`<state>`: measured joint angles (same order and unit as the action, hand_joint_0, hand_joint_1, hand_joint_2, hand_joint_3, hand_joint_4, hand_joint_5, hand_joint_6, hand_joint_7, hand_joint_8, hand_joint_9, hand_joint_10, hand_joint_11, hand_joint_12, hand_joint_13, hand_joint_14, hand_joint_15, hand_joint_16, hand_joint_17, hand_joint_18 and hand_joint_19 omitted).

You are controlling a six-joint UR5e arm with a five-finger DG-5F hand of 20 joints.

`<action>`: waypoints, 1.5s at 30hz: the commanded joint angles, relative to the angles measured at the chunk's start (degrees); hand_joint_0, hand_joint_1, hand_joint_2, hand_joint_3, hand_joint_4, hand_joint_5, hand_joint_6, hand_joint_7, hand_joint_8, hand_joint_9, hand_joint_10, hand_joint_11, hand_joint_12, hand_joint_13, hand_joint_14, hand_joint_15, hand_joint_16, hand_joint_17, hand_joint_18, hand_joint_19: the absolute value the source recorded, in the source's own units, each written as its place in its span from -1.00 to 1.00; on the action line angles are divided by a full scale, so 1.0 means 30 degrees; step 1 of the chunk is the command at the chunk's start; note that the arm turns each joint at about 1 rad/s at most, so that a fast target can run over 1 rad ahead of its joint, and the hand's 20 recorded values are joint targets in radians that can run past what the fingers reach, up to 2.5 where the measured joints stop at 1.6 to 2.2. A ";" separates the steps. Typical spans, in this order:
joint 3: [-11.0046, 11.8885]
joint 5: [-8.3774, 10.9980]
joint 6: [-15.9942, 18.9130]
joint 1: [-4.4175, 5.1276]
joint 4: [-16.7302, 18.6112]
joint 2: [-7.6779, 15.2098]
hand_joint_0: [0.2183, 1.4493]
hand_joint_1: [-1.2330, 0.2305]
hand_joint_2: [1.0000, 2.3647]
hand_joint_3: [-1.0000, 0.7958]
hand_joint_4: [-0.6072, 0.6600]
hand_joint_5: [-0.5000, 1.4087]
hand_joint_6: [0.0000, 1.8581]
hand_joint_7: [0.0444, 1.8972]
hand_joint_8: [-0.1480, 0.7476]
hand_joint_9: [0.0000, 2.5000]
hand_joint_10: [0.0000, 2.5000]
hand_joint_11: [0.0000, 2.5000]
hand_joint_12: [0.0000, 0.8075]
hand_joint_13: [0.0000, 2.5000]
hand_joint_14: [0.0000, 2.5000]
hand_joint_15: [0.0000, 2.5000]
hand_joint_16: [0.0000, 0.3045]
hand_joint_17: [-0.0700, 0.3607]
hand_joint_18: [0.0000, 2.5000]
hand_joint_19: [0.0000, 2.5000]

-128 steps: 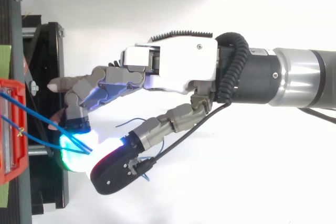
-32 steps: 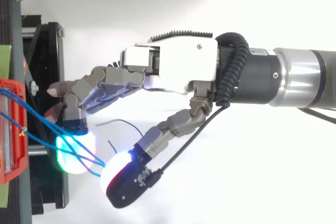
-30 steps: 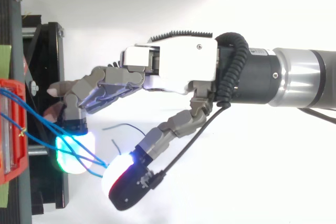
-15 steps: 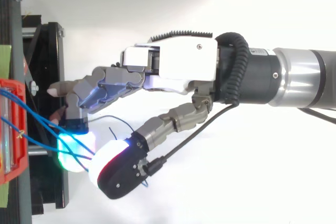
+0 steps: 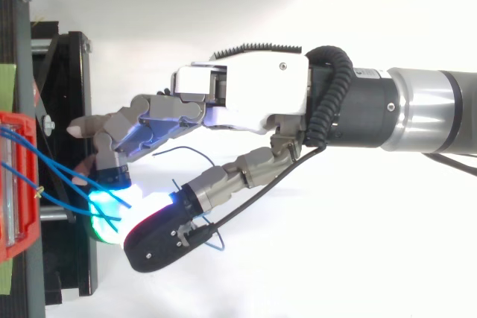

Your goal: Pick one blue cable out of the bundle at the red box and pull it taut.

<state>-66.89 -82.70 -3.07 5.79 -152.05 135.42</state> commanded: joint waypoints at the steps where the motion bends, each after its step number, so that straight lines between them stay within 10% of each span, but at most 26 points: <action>1: 0.0000 0.0000 0.0000 0.0003 0.0000 0.0008 -0.29 -0.45 -0.98 -0.23 0.25 -0.63 -0.07 0.02 0.01 -0.50 -1.00 -0.84 -0.11 -0.76 -1.00 -1.00 -0.63 -0.09 -0.64 -0.88; 14: 0.0000 0.0000 0.0058 0.0003 0.0000 0.0008 -0.17 -0.63 -1.00 -0.44 0.19 -0.64 -0.07 -0.03 -0.04 -0.54 -1.00 -0.84 -0.13 -0.79 -1.00 -1.00 -0.64 -0.09 -0.66 -0.91; 20: 0.0000 0.0000 0.0000 0.0003 0.0000 -0.0138 -0.51 -0.33 -1.00 -0.44 0.24 -0.64 -0.08 -0.01 0.02 -0.52 -1.00 -0.84 -0.07 -0.79 -1.00 -1.00 -0.61 -0.06 -0.67 -0.87; 28: 0.0000 0.0000 0.0000 -0.0027 -0.0029 -0.0285 -0.48 -0.13 -1.00 -0.44 0.22 -0.63 -0.08 0.02 0.03 -0.50 -1.00 -0.85 -0.08 -0.79 -1.00 -1.00 -0.62 -0.06 -0.68 -0.86; 45: 0.0000 -0.0029 -0.0030 -0.0027 -0.0586 -0.0285 -0.25 -0.55 -0.98 -0.21 0.16 -0.63 -0.06 0.08 0.01 -0.50 -1.00 -0.83 -0.11 -0.77 -1.00 -1.00 -0.63 -0.09 -0.66 -0.89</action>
<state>-66.88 -82.75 -3.11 5.78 -152.98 134.52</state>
